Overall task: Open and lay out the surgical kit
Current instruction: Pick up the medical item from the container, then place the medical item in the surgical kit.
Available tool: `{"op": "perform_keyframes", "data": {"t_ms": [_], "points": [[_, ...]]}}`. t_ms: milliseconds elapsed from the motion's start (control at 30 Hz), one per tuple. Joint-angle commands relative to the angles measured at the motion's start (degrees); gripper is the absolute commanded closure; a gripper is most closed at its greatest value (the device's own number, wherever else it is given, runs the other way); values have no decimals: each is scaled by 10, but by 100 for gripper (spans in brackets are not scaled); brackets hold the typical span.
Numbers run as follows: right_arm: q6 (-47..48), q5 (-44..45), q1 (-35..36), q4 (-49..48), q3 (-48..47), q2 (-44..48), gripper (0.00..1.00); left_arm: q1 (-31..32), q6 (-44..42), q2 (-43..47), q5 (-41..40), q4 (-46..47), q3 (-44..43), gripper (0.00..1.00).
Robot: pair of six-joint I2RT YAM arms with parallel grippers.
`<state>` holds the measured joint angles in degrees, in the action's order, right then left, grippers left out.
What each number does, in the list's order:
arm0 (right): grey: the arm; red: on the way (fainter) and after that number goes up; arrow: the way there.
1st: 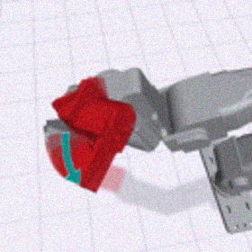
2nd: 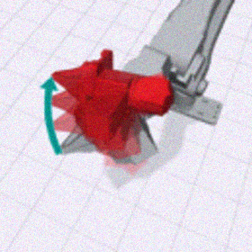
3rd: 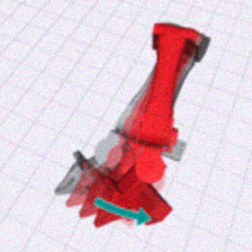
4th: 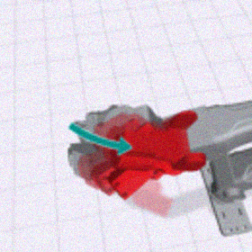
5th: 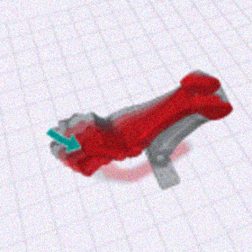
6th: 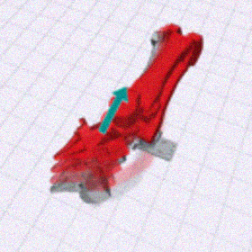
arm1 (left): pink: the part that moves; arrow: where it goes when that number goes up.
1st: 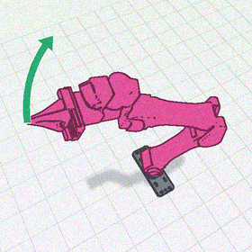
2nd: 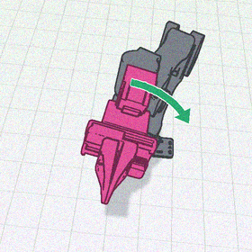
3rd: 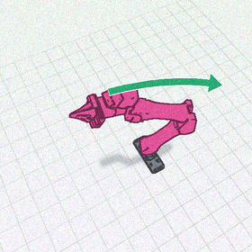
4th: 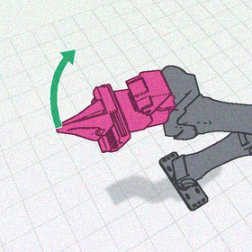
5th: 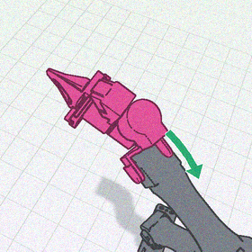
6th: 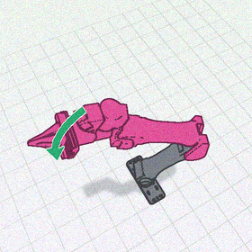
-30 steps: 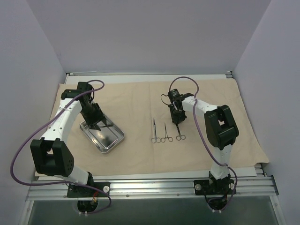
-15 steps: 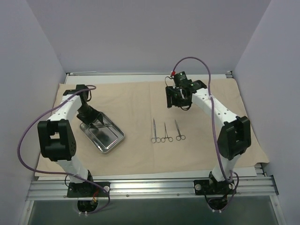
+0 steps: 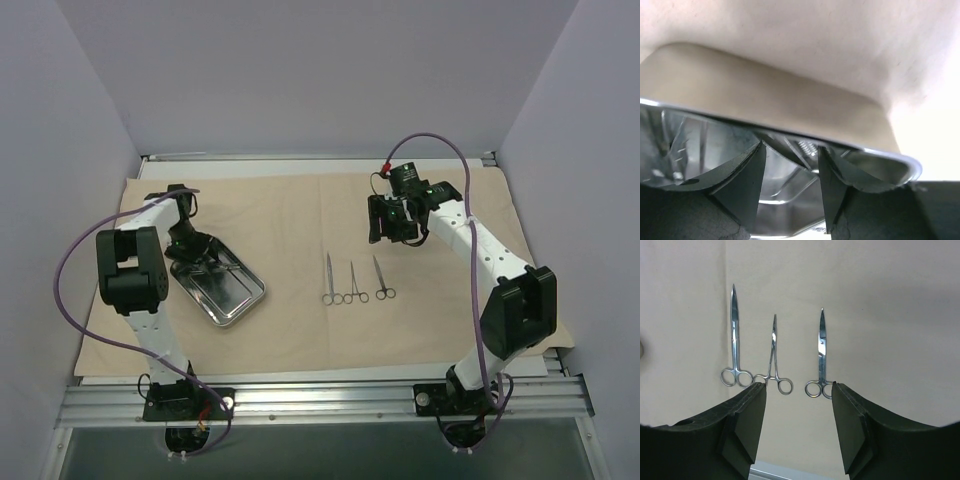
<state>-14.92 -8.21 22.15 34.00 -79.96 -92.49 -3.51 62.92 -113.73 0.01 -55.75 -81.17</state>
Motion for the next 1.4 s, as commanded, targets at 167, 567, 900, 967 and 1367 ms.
{"op": "perform_keyframes", "data": {"t_ms": [167, 567, 900, 967, 1367], "points": [[9, -8, -13, 12, 10, 37, 45, 1, 36, -32, -32, 12, -21, 53], [7, -26, -1, 5, -40, -9, 45, 29, -59, 58, -51, -59, -33, 98], [16, -197, 46, -37, -102, -85, 45, 60, -225, 191, 48, -69, -10, 98], [19, -336, 61, -69, -100, -100, 42, 78, -260, 214, 100, -25, -7, 98], [-292, -553, 99, -517, 40, -81, 32, 190, -278, 290, 390, 195, 18, 98]]}}
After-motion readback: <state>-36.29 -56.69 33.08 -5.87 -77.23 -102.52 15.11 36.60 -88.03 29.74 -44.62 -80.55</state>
